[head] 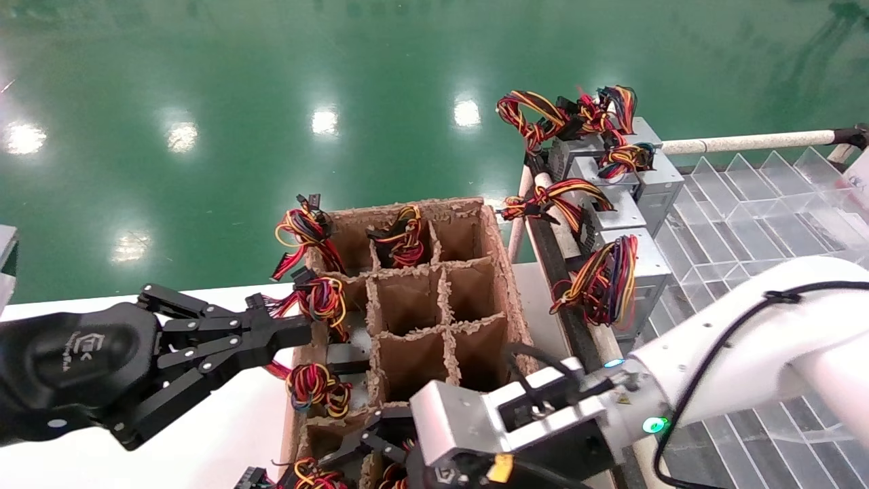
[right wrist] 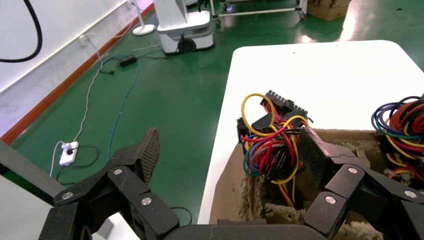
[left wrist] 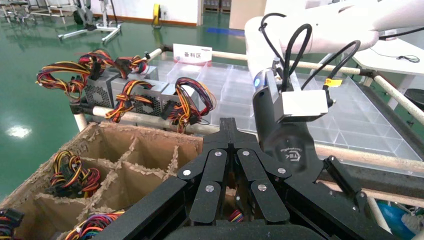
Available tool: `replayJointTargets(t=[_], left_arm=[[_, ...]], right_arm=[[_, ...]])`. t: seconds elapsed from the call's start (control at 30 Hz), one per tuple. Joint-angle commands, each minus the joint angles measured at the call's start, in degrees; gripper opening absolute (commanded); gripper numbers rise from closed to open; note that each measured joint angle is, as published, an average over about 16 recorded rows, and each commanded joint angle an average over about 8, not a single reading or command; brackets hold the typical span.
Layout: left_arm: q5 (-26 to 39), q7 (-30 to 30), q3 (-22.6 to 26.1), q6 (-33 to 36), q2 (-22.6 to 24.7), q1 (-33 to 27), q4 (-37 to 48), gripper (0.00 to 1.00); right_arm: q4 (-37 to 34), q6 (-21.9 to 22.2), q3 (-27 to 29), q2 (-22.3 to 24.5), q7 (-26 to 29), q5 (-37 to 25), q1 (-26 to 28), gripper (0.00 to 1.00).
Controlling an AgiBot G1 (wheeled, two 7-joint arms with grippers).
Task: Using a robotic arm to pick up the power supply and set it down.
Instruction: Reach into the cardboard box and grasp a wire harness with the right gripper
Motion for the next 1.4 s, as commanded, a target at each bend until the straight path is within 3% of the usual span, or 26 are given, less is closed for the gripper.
replayJointTargets(t=[0.03,0.7,1.4], left_arm=[[0.0,0.0,0.0,0.0,0.0,0.0,0.0,0.0],[0.0,0.0,0.0,0.0,0.0,0.0,0.0,0.0],[0.0,0.0,0.0,0.0,0.0,0.0,0.0,0.0]], right_arm=[[-0.9,0.1,-1.4,-1.0,-0.6,0.4,0.3,0.03],[-8.1,0.6,-7.4,-3.3,-4.3,4.2,3.3,0.0],[-12.0,0.8,-9.5,-2.9,-6.4,8.8,3.7,0.0]])
